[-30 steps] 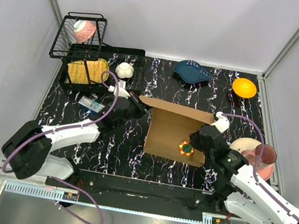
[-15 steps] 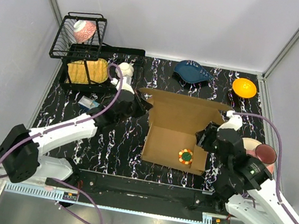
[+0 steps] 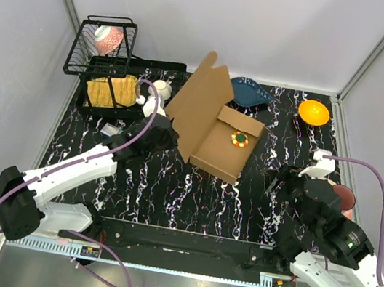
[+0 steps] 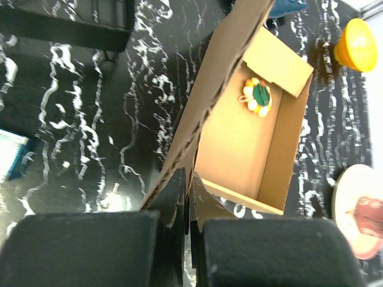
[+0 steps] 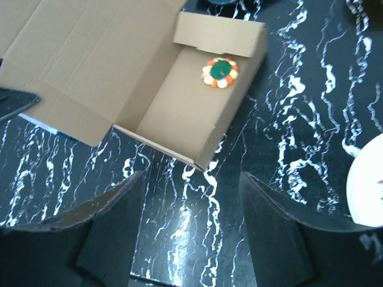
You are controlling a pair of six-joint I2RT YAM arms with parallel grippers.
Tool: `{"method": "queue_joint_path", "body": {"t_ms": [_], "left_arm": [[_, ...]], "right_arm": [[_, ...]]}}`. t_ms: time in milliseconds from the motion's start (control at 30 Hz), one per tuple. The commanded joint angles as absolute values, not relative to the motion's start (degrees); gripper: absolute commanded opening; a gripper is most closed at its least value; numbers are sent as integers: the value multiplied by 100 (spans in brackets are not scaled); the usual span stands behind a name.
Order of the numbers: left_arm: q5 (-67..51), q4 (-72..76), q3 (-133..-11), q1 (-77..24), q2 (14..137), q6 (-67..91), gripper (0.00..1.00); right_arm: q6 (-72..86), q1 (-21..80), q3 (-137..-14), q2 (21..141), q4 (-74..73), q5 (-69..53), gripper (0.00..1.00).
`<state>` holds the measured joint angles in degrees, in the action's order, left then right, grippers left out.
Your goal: Fold the paper box
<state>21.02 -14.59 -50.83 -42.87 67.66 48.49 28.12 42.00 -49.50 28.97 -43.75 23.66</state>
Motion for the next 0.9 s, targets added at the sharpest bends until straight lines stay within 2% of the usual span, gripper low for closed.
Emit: {"method": "queue_joint_path", "body": {"t_ms": [0, 133, 233, 400, 567, 700, 867], "left_arm": [[2496, -1978, -5484, -4298, 6820, 3807, 0], [2356, -1986, -5581, -4280, 6724, 3262, 0], [2085, -2039, -5616, -4254, 6662, 2884, 0], [1407, -2250, -5695, -4157, 6618, 2172, 0], [906, -2505, -5626, -4078, 6452, 1776, 0], [861, -2636, -5511, -4026, 6258, 1538, 0], [984, -2751, -5379, -3955, 6056, 1503, 0]], "right_arm": [[2224, 4245, -4958, 3075, -4105, 3354, 72], [2320, 4236, -4746, 3698, -3483, 3945, 79], [2233, 4236, -4623, 4181, -2537, 3903, 81], [1443, 3860, -4640, 5350, -1206, 3114, 82], [1566, 2665, -4307, 6309, 260, 1637, 81], [1178, 2523, -4481, 7029, 825, 1398, 81], [1090, 2426, -4562, 7251, 1107, 1458, 81]]}}
